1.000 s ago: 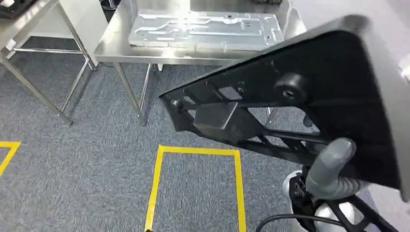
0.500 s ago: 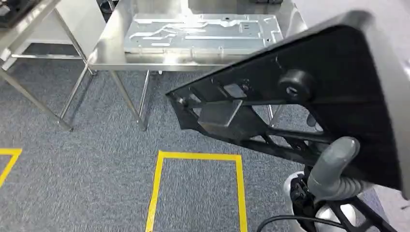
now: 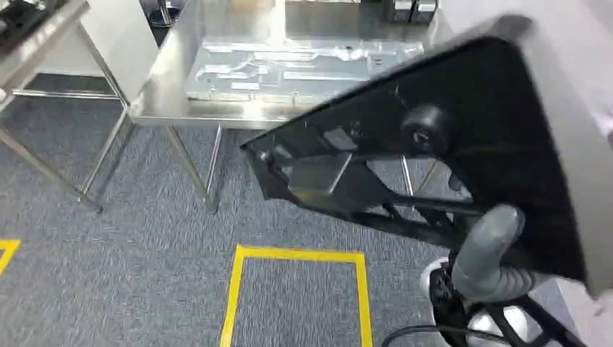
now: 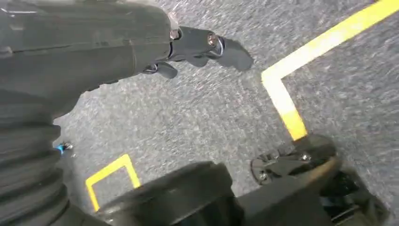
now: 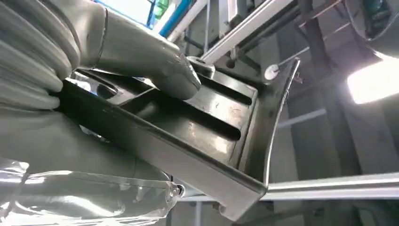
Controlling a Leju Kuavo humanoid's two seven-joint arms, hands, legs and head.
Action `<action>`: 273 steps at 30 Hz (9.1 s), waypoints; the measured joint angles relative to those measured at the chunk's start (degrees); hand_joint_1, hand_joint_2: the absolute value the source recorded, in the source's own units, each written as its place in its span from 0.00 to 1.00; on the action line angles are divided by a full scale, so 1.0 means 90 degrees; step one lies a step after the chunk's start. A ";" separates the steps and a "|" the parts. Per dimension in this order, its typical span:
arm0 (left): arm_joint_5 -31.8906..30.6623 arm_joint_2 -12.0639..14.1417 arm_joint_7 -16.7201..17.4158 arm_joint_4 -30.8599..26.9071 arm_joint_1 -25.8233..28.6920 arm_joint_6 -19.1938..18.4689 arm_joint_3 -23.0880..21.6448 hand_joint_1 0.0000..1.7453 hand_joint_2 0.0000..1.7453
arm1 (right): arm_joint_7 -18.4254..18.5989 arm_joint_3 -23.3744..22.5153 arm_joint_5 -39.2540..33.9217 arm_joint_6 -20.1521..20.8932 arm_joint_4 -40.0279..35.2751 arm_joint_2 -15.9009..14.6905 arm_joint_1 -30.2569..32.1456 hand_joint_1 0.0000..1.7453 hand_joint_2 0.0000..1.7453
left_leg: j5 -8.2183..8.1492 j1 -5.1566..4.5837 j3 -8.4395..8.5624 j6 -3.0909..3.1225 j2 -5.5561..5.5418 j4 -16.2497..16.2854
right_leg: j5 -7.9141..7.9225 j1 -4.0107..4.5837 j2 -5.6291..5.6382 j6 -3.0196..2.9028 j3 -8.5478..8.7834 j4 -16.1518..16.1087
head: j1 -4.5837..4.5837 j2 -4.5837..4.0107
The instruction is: Take the parts from the cabinet and place them on the table.
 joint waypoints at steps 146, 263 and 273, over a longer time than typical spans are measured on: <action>0.0699 -0.0092 -0.0393 0.0002 -0.0029 0.0126 -0.0362 0.00 1.00 | 0.3645 0.0971 0.8308 -0.2273 1.0606 -0.1860 -0.5807 1.00 1.00 | 0.0348 0.0050 -0.0476 -0.0403 -0.0015 0.0386 | 0.0889 0.0011 0.0025 -0.0271 -0.0537 -0.1084 | -0.0083 -0.0005; 0.0988 -0.0440 -0.1022 0.0000 -0.0265 0.1615 -0.0850 0.00 0.00 | 0.1336 -0.7171 -0.1297 0.1930 1.0748 -0.2428 -0.4574 0.00 0.00 | 0.0220 0.0031 -0.0393 -0.0317 0.0031 0.0161 | 0.0872 -0.0005 -0.0013 -0.0188 -0.0430 -0.1173 | -0.0044 -0.0005; 0.1163 -0.0430 -0.0884 0.0000 -0.0208 0.1418 -0.0891 0.00 0.00 | 0.0483 -0.5134 0.0389 -0.0090 0.7530 -0.1709 -0.2566 0.00 0.00 | 0.0200 0.0006 -0.0293 -0.0215 0.0037 0.0134 | 0.0803 0.0071 -0.0010 -0.0286 -0.0387 -0.1125 | -0.0058 -0.0005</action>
